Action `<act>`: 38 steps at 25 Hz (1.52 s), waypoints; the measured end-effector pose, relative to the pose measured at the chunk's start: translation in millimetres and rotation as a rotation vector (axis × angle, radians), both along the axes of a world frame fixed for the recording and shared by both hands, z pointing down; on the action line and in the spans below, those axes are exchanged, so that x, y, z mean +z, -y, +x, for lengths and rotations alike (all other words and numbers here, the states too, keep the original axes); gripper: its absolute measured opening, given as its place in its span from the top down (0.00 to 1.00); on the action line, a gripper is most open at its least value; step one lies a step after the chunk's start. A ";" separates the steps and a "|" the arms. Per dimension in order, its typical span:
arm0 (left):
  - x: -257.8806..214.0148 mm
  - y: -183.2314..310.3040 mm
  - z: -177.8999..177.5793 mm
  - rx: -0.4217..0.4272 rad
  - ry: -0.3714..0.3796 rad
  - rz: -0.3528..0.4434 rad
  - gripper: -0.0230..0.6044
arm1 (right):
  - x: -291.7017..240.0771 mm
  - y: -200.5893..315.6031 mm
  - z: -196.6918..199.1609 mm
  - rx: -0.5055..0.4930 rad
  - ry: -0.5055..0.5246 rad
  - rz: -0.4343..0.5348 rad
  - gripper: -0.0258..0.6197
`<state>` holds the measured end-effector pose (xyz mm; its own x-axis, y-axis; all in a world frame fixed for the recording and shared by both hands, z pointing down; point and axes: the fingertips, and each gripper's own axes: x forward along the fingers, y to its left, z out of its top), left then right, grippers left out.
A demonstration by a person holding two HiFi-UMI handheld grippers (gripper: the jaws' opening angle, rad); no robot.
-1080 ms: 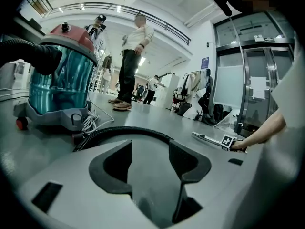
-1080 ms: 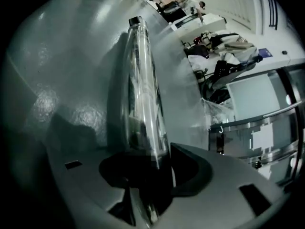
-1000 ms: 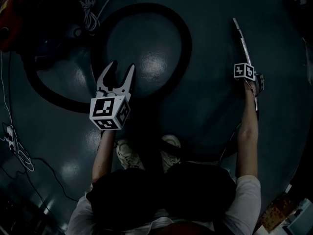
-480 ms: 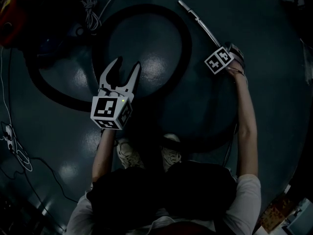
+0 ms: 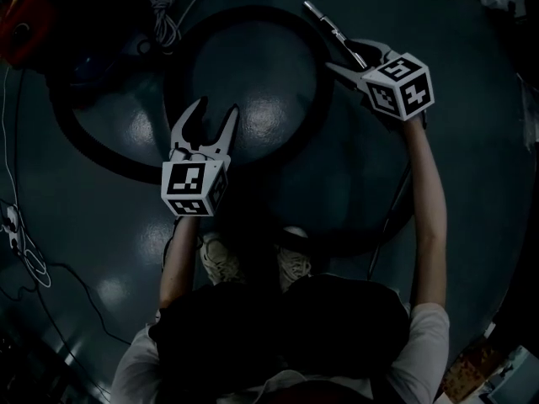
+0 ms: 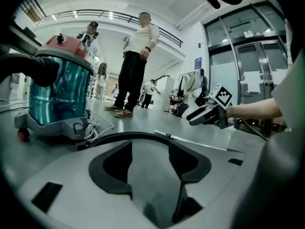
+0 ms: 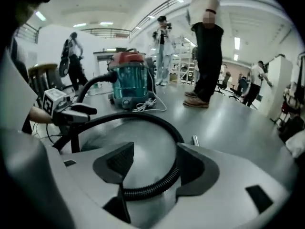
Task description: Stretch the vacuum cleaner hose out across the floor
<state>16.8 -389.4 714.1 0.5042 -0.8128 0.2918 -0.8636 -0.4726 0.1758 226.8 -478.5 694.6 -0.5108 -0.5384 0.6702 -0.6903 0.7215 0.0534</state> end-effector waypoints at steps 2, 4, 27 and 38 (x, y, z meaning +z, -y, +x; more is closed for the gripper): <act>7.6 -4.3 -19.6 -0.061 0.008 -0.043 0.61 | 1.1 -5.1 -23.1 -0.073 -0.071 0.036 0.51; 9.0 -16.8 -35.0 -0.096 -0.028 -0.099 0.61 | 7.0 -10.1 -38.2 -0.152 -0.187 0.085 0.51; 71.9 -164.8 -44.8 -0.144 -0.100 -0.360 0.61 | 107.6 -348.6 -171.4 -0.687 0.130 -0.948 0.51; 61.3 -112.4 -35.4 -0.130 -0.146 -0.282 0.61 | 123.0 -333.2 -185.3 -0.605 0.136 -0.820 0.58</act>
<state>-18.5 -277.0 775.4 0.4549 -0.7706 0.4464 -0.8693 -0.2753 0.4105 41.5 -145.4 817.6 -0.6436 0.4316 0.6320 -0.1621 0.7302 -0.6637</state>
